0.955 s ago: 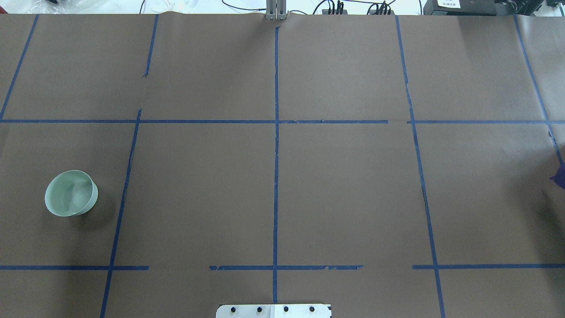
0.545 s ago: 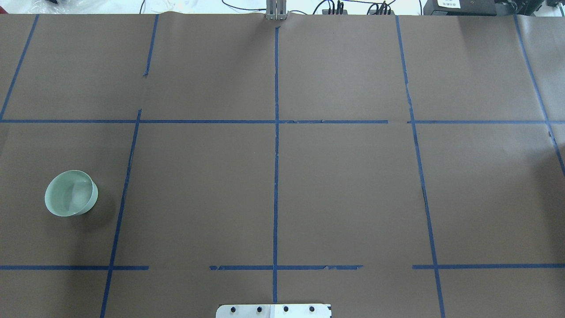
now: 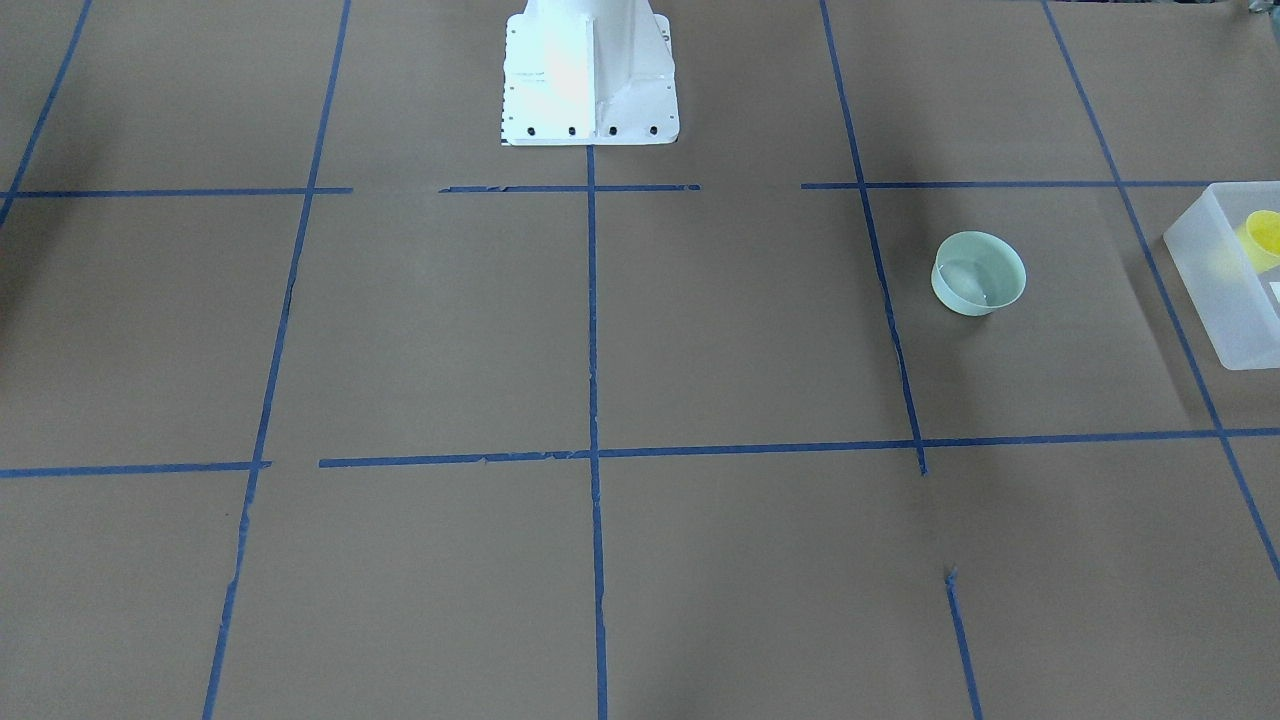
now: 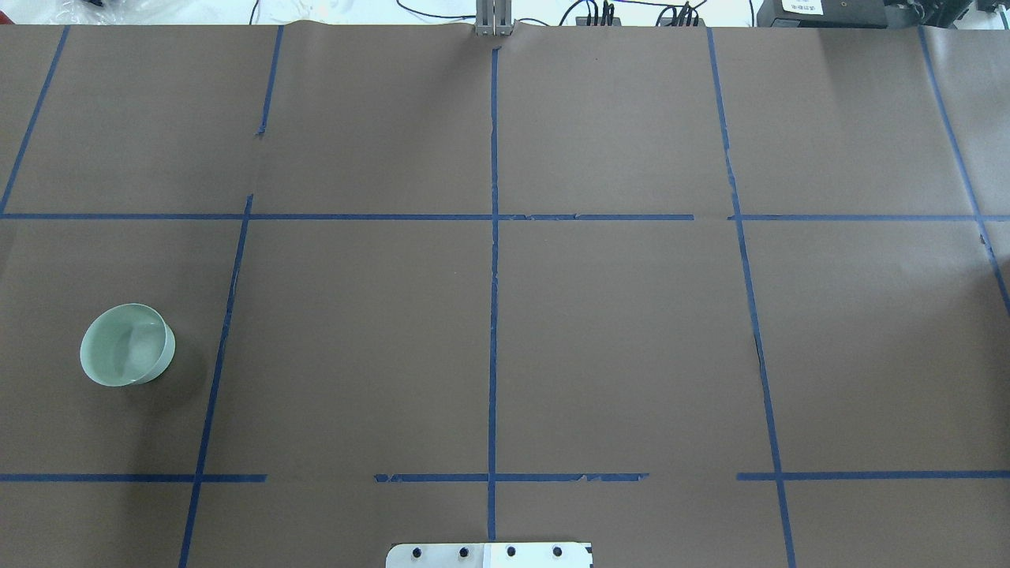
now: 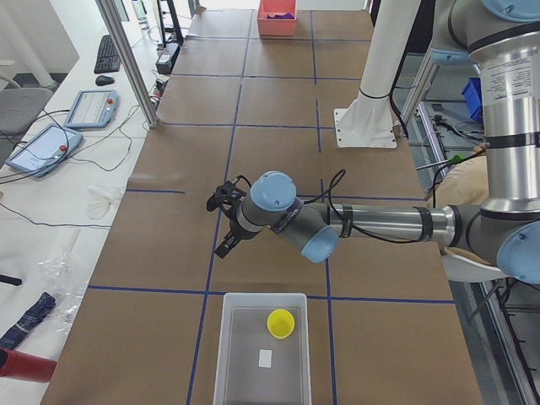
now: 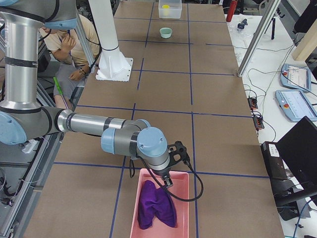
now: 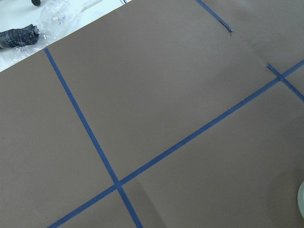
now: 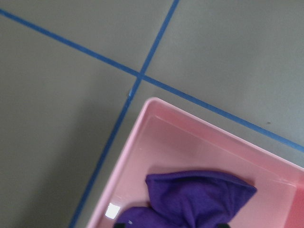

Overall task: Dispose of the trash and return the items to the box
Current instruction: 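Lift the purple cloth with the right gripper and drop it into the pink box, then reach the left gripper to the pale green bowl and grasp its rim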

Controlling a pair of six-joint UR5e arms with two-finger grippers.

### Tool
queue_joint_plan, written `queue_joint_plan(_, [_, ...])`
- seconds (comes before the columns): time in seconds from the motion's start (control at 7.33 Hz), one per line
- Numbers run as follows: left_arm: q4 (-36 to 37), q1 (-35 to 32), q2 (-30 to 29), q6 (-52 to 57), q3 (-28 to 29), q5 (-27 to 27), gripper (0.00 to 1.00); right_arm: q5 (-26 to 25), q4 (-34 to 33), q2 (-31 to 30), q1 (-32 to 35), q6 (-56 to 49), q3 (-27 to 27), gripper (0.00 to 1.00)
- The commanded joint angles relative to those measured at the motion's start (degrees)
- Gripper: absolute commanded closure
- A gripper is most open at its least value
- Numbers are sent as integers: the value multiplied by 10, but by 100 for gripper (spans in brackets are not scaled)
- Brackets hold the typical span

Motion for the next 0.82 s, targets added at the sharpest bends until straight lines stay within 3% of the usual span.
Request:
queue_joint_plan(0.0, [-30,64,10,-135,-14,40,0,4,21,-27,-105,237,122,0])
queue_joint_plan(0.14, [-98,125,37,-216,-7,100,0,3,63,-31,-138,288,130,0])
queue_joint_plan(0.41, [-236,237,63,-383,27,163,0,-30,155,-31,-222,420,131,0])
queue_joint_plan(0.68, [-279,358,62,-553,32,252,15,-63,208,-30,-278,494,131,0])
